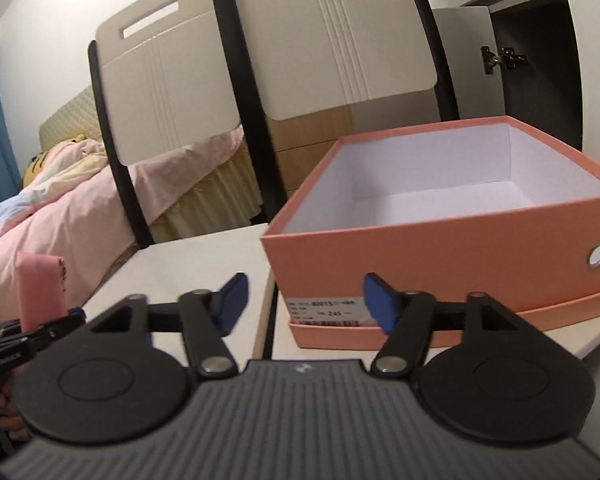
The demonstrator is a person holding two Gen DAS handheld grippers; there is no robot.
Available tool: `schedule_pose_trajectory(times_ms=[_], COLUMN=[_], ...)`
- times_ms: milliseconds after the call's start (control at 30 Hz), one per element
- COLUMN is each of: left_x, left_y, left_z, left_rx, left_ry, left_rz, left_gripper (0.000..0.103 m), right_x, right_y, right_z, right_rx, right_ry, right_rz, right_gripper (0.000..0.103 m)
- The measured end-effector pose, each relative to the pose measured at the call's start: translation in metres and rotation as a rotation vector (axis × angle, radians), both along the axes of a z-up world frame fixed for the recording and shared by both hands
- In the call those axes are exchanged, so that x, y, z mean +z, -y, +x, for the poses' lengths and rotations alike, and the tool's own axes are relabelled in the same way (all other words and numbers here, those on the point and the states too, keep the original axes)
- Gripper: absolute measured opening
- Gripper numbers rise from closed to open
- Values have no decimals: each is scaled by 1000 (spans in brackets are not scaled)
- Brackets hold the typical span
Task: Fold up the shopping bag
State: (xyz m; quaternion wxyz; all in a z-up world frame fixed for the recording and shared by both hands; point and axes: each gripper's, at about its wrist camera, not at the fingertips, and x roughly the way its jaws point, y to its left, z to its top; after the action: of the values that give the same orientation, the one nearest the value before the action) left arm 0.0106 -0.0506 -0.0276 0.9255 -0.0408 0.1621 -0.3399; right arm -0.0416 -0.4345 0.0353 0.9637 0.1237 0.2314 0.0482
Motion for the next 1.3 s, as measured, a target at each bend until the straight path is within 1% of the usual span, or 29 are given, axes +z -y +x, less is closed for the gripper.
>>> schedule_pose_trajectory(times_ms=[33,100,200,267,333,467,533,633,733,833,900,1000,1067,1200,1300], left_x=[0,-1,-2,-2,-3,-5,-5,-4,-2,1,7,21,30,45,52], left_y=[0,0,0,-1,-4,-13,-15,-14,-11,-9,-9,-8,-6,5,12], left_z=[0,0,1,2,5,12,13,13,8,-2,-13,-36,-52,-76,-89], left_rx=[0,2,4,8,18,58,74,83,105,136,149,153,152,139,124], left_ry=[0,0,-2,-4,-9,-34,-32,-30,-16,-23,-34,-29,-25,-8,9], left_rz=[-1,0,-1,-1,-1,-18,-14,-1,34,64,74,79,81,94,114], left_gripper=[18,19,19,19,19,19,19,19,19,20,20,20,19,19,20], right_x=[-1,-4,-10,-10,-7,8,14,19,23,25,20,4,-8,-38,-75], right_y=[1,0,-3,-8,-9,-5,-5,-8,-9,-5,-4,-12,-18,-33,-49], right_z=[0,2,6,7,5,-2,-6,-9,-15,-25,-28,-29,-29,-30,-24], right_rx=[-1,3,44,65,66,26,19,34,46,58,97,195,237,302,312], right_ry=[-5,-27,-66,-69,-48,47,85,101,111,119,86,-10,-85,-221,-352], right_rz=[-4,-5,-8,-26,-25,9,11,-4,-16,-2,4,-23,-31,-35,-32], right_gripper=[60,52,46,43,41,40,40,40,41,41,41,42,42,42,42])
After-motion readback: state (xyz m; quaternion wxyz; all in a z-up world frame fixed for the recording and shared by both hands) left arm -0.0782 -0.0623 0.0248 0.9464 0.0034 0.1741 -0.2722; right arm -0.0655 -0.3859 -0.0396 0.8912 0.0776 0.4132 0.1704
